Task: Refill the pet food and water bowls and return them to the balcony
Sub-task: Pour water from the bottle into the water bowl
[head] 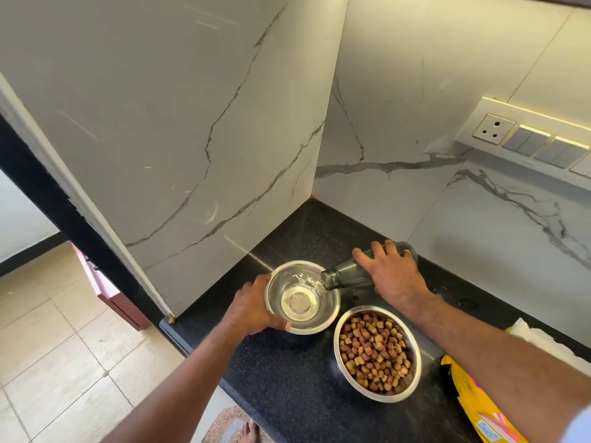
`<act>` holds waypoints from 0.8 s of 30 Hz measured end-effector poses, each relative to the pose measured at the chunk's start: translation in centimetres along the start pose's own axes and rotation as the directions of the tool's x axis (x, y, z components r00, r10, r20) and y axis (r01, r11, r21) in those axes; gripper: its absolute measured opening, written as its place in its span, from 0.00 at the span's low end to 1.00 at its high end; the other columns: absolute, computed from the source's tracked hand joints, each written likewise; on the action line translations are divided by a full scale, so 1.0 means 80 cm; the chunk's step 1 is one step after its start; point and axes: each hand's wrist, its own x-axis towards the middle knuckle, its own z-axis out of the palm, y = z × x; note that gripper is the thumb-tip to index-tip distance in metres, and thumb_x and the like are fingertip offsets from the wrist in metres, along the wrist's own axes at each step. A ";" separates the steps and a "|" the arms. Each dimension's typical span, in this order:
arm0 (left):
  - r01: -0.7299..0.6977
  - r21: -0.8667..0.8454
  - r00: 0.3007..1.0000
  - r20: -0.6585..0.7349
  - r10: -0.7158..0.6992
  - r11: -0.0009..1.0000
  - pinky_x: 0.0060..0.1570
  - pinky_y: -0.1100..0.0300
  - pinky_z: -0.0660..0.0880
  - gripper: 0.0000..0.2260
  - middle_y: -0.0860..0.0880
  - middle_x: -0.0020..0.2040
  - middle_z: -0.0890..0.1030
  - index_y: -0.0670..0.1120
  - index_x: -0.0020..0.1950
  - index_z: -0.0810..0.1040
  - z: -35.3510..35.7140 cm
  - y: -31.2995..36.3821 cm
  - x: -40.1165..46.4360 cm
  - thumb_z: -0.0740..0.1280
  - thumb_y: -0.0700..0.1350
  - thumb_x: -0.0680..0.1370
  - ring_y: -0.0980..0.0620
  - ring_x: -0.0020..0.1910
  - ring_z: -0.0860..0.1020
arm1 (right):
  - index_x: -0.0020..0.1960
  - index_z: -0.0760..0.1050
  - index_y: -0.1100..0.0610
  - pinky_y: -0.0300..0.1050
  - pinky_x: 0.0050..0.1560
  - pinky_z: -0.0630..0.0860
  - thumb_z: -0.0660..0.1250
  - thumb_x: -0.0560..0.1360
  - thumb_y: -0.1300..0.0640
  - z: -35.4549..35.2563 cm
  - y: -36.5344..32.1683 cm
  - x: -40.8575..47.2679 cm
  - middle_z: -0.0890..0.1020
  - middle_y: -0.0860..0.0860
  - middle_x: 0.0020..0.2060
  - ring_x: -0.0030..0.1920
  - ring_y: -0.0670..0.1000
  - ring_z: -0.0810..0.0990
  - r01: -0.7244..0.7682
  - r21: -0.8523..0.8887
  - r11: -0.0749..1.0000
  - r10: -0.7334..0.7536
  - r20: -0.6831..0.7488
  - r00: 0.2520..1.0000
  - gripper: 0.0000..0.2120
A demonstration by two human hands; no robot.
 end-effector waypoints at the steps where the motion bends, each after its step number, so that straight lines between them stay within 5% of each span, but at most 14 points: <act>1: 0.012 0.021 1.000 -0.021 -0.012 1.000 0.73 0.40 0.67 0.53 0.47 0.71 0.69 0.55 0.78 0.60 -0.002 0.002 0.002 0.84 0.57 0.59 0.44 0.72 0.67 | 0.78 0.48 0.42 0.69 0.66 0.75 0.80 0.70 0.51 0.003 -0.001 0.000 0.65 0.60 0.75 0.77 0.65 0.64 -0.007 0.018 1.000 0.007 0.000 1.000 0.50; 10: -0.081 -0.038 0.978 -0.193 0.073 0.996 0.72 0.45 0.70 0.29 0.48 0.71 0.72 0.55 0.74 0.69 -0.010 0.025 0.043 0.74 0.57 0.75 0.49 0.71 0.70 | 0.78 0.48 0.41 0.66 0.67 0.76 0.78 0.71 0.48 0.020 -0.008 -0.003 0.66 0.58 0.76 0.77 0.63 0.65 -0.050 0.182 0.982 0.058 -0.042 0.997 0.48; 17: -0.190 -0.089 0.963 -0.212 0.168 0.978 0.67 0.52 0.72 0.22 0.52 0.69 0.74 0.56 0.72 0.72 0.000 0.063 0.079 0.72 0.50 0.78 0.53 0.67 0.73 | 0.78 0.50 0.41 0.59 0.58 0.82 0.78 0.68 0.40 0.023 0.006 -0.007 0.71 0.53 0.72 0.71 0.57 0.70 -0.142 0.376 0.916 0.195 -0.107 0.975 0.49; 24: -0.299 -0.144 0.950 -0.141 0.279 0.943 0.67 0.50 0.74 0.21 0.53 0.68 0.73 0.56 0.70 0.73 0.023 0.114 0.120 0.72 0.51 0.78 0.53 0.68 0.72 | 0.76 0.55 0.40 0.59 0.58 0.80 0.80 0.64 0.39 0.043 0.041 -0.007 0.76 0.48 0.66 0.64 0.54 0.77 -0.365 0.711 0.600 0.509 0.012 0.860 0.49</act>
